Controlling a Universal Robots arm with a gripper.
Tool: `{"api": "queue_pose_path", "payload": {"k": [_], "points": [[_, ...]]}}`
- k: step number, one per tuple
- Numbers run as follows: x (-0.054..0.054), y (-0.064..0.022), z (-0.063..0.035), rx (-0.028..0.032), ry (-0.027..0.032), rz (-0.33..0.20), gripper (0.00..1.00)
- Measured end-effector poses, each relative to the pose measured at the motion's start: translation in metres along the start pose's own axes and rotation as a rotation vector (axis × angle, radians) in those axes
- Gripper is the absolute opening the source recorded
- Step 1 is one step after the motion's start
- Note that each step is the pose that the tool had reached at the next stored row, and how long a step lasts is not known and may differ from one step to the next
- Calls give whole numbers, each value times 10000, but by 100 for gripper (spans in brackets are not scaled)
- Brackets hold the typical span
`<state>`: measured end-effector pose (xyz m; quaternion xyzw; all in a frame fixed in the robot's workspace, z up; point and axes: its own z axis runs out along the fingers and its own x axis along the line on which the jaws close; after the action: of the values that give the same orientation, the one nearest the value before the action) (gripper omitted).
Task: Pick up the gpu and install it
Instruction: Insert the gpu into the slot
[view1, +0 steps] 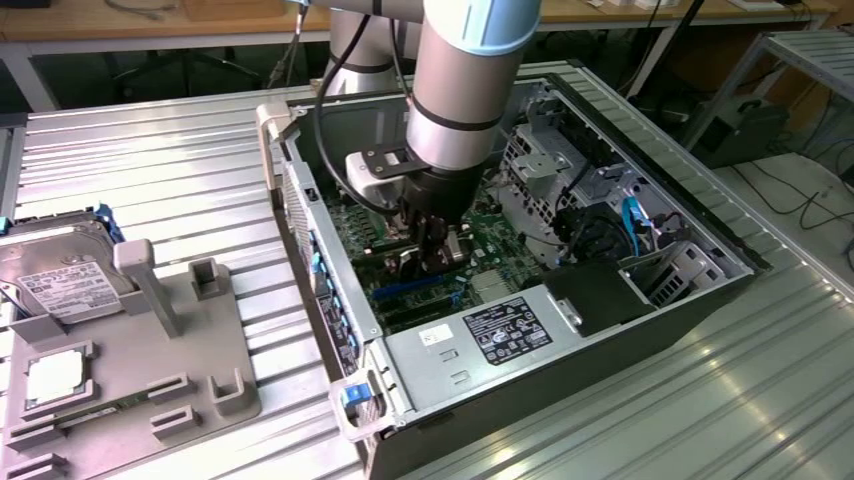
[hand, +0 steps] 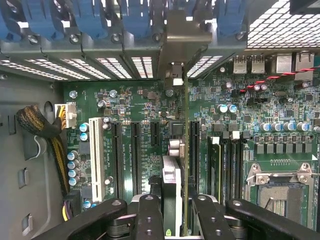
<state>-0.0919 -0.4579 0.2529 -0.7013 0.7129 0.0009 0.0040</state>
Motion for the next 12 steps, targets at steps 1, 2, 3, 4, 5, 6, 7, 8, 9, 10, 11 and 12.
{"api": "queue_pose_path", "payload": {"k": [1, 2, 3, 4, 5, 6, 7, 8, 9, 10, 11, 12], "points": [[0, 0, 6, -1, -2, 1, 28], [1, 0, 10, -2, -3, 1, 28], [1, 0, 10, -3, -2, 0, 28], [1, 0, 10, -3, -2, 0, 28], [1, 0, 10, -3, -1, 0, 28], [1, 0, 11, -2, -2, 0, 28], [1, 0, 11, -2, -2, 0, 28], [0, 0, 11, -2, -4, 0, 28], [-3, -1, 13, 0, -6, -1, 28], [-6, 0, 12, -1, -4, -1, 28], [-16, 6, 13, -2, -4, 0, 28], [-19, 8, 13, -2, -3, 0, 28]]}}
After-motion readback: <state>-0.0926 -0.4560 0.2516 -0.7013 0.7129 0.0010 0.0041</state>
